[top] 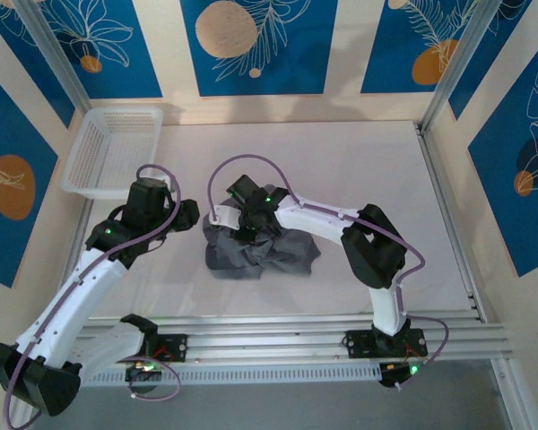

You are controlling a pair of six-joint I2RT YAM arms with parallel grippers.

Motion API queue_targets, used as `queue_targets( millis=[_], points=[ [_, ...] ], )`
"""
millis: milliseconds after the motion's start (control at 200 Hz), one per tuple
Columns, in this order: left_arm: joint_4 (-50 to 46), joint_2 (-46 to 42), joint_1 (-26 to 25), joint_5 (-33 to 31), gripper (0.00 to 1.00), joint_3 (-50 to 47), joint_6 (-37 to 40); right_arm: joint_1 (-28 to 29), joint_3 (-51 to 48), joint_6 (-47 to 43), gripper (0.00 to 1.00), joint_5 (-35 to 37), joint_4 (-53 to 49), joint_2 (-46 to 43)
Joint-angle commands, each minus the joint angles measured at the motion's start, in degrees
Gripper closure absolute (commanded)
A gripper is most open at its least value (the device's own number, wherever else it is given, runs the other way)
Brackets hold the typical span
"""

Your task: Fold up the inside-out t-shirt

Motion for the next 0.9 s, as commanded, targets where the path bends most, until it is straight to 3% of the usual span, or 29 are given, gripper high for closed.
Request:
queue_targets(
  millis=[0, 175, 310, 420, 495, 580, 665, 795, 895],
  points=[
    [-0.2, 0.6, 0.3, 0.9, 0.46, -0.1, 0.3, 0.5, 1.8, 1.2, 0.94, -2.8, -1.3, -3.1],
    [0.7, 3.8, 0.9, 6.2, 0.44, -1.4, -1.8, -0.2, 0.0, 3.8, 0.96, -4.9, 0.0, -7.2],
    [5.7, 10.6, 4.0, 23.2, 0.34, -4.6, -5.6, -3.4, -6.0, 11.5, 0.97, -11.2, 7.4, -13.6],
    [17.5, 14.4, 4.5, 35.0, 0.26, -9.4, -10.7, -5.3, -10.7, 15.3, 0.99, -14.1, 12.1, -17.6],
    [22.5, 15.3, 4.5, 36.6, 0.16, -11.1, -13.3, -5.2, -12.0, 15.0, 0.99, -13.9, 12.1, -19.1],
    [25.2, 16.3, 4.4, 37.6, 0.16, -11.0, -14.2, -5.2, -13.5, 15.7, 0.99, -15.1, 13.7, -20.7],
    [30.5, 17.2, 4.4, 40.8, 0.30, -11.0, -15.9, -5.2, -14.2, 16.6, 0.99, -15.2, 15.5, -21.5],
    [31.2, 19.3, 4.4, 42.9, 0.68, -9.4, -15.4, -5.3, -14.0, 17.0, 0.98, -13.6, 16.3, -21.3],
    [29.8, 19.9, 4.5, 41.7, 0.90, -9.3, -14.7, -5.7, -14.0, 17.4, 0.97, -13.3, 16.5, -21.4]
  ],
)
